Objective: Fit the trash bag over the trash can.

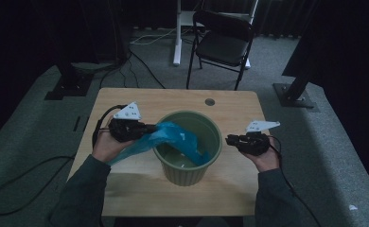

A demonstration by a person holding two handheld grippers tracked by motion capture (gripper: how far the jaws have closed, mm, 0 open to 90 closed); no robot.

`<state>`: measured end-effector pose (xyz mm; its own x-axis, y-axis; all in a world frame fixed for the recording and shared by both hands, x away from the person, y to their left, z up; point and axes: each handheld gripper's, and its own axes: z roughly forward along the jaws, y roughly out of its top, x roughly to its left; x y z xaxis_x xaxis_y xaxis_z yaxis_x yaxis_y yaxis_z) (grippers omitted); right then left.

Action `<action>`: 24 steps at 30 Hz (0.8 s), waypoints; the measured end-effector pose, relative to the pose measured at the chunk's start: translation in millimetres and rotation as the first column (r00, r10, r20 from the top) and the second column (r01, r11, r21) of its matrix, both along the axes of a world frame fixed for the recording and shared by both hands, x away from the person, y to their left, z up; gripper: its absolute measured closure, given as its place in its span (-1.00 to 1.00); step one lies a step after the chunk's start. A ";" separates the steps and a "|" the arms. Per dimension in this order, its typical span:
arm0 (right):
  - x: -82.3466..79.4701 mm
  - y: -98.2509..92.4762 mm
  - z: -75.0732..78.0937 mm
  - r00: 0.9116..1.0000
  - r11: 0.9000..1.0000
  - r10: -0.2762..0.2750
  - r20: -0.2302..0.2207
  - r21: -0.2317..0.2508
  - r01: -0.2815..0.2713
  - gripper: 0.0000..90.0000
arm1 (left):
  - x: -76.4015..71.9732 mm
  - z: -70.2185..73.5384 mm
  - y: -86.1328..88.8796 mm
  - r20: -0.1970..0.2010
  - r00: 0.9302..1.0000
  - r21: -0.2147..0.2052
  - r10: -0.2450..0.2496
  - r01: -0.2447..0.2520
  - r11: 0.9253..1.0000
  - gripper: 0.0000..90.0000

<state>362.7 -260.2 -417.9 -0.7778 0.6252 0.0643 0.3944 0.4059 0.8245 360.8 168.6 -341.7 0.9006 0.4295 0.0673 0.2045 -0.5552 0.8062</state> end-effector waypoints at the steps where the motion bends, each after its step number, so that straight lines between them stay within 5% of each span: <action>1: -1.7 -1.6 4.4 1.000 1.000 -0.004 0.009 0.002 0.004 0.73 | 0.5 0.8 -1.3 0.002 1.000 0.000 0.001 -0.001 1.000 0.98; 11: -20.2 6.9 44.9 0.993 0.997 0.038 0.113 0.055 -0.044 0.76 | 5.2 10.9 -14.2 0.023 1.000 0.014 0.006 -0.006 1.000 0.98; 24: -23.7 54.4 67.1 0.977 0.988 0.150 0.153 0.012 -0.154 0.57 | 7.2 19.3 -32.8 0.039 0.999 0.004 -0.017 0.016 1.000 0.98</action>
